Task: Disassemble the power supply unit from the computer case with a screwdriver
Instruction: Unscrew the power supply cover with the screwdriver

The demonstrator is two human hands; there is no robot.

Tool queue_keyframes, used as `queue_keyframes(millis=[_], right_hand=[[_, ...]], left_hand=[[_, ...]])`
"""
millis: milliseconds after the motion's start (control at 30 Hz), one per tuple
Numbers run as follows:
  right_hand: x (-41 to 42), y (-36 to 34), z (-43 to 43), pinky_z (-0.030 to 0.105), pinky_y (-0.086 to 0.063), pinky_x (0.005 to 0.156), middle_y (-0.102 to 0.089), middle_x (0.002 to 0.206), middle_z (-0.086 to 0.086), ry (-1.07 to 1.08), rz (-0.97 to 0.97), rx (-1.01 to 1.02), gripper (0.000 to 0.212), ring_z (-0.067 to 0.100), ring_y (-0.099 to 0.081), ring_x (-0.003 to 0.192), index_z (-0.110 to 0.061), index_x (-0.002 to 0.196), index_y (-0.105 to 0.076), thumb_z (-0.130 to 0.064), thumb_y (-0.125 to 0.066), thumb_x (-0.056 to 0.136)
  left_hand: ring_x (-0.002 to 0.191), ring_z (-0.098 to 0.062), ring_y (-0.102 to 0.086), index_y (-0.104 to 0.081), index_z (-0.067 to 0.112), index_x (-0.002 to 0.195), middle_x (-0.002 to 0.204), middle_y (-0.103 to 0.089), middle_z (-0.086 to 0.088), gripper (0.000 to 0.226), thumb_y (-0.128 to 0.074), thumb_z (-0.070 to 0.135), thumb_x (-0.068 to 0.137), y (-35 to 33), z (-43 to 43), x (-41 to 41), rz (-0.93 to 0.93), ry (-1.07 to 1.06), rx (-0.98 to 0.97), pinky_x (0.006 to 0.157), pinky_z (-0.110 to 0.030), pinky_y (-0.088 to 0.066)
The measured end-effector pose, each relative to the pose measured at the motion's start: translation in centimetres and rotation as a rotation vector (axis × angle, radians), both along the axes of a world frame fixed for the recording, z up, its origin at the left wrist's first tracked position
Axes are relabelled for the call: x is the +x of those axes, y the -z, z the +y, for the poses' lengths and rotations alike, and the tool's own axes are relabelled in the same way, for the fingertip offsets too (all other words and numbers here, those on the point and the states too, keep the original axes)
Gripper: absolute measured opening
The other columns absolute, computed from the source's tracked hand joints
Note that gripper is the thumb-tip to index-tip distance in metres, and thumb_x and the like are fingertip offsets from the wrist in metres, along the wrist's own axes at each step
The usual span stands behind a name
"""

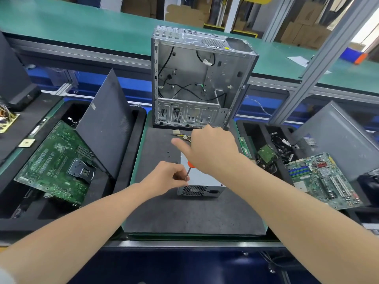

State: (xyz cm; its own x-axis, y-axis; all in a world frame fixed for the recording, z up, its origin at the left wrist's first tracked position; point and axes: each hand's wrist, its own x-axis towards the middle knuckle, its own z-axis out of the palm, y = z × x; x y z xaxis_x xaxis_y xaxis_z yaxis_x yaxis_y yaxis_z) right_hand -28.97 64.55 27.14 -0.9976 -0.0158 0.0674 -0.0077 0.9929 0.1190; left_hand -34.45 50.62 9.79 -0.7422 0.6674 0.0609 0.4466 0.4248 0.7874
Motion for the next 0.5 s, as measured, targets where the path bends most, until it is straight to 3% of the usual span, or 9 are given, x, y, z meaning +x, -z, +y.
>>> queue_keyframes(millis=[67,133,233,333,433,500], right_hand=[[-0.5,0.0,-0.4,0.035,-0.044,0.058,-0.034,0.066,0.002,-0.001,-0.002,0.042,0.058,0.029,-0.045,0.067,-0.020,0.065,-0.024,-0.058,-0.034,0.107],[-1.2,-0.1,0.0,0.036,-0.040,0.061,-0.035,0.067,0.002,-0.051,-0.036,0.039,0.052,0.031,-0.047,0.073,-0.016,0.067,-0.030,-0.046,-0.042,0.108],[-1.8,-0.7,1.0,0.037,-0.043,0.065,-0.047,0.080,0.003,-0.241,-0.178,-0.090,0.030,0.032,-0.056,0.081,-0.016,0.086,-0.048,-0.038,-0.052,0.104],[-2.3,-1.6,2.5,0.036,-0.048,0.076,-0.046,0.100,-0.006,-0.442,-0.337,-0.172,0.004,0.018,-0.056,0.091,-0.028,0.098,-0.057,-0.025,-0.060,0.099],[-2.3,-2.0,3.1,0.031,-0.049,0.080,-0.046,0.107,-0.009,-0.537,-0.442,-0.256,0.031,0.009,-0.055,0.096,-0.035,0.091,-0.064,-0.004,-0.060,0.092],[-2.1,-2.0,2.8,0.030,-0.048,0.082,-0.051,0.106,-0.006,-0.577,-0.422,-0.297,0.032,0.011,-0.054,0.097,-0.029,0.096,-0.068,0.001,-0.060,0.089]], left_hand=[[0.080,-0.001,-0.071,-0.073,0.029,0.082,0.082,-0.073,0.024,0.016,-0.084,0.018,0.087,0.0,0.0,0.0,-0.014,-0.006,-0.002,0.077,-0.011,-0.051],[0.080,0.000,-0.071,-0.075,0.026,0.087,0.081,-0.073,0.026,0.010,-0.084,0.021,0.087,-0.1,-0.1,-0.1,-0.033,-0.016,0.001,0.076,-0.009,-0.050],[0.081,-0.001,-0.072,-0.073,0.031,0.084,0.082,-0.075,0.018,0.013,-0.084,0.024,0.087,-0.2,-0.2,-0.2,-0.043,-0.008,0.000,0.076,-0.010,-0.050],[0.081,-0.001,-0.071,-0.073,0.031,0.084,0.084,-0.075,0.020,0.013,-0.084,0.025,0.087,-0.3,-0.3,-0.3,-0.046,0.003,-0.008,0.077,-0.009,-0.050],[0.080,0.001,-0.070,-0.074,0.028,0.084,0.083,-0.072,0.028,0.012,-0.084,0.023,0.086,-0.2,-0.3,-0.1,-0.014,0.002,-0.003,0.076,-0.008,-0.049],[0.079,0.002,-0.070,-0.074,0.025,0.083,0.081,-0.070,0.031,0.012,-0.085,0.021,0.086,-0.1,-0.2,0.1,0.004,-0.003,0.004,0.075,-0.006,-0.047]])
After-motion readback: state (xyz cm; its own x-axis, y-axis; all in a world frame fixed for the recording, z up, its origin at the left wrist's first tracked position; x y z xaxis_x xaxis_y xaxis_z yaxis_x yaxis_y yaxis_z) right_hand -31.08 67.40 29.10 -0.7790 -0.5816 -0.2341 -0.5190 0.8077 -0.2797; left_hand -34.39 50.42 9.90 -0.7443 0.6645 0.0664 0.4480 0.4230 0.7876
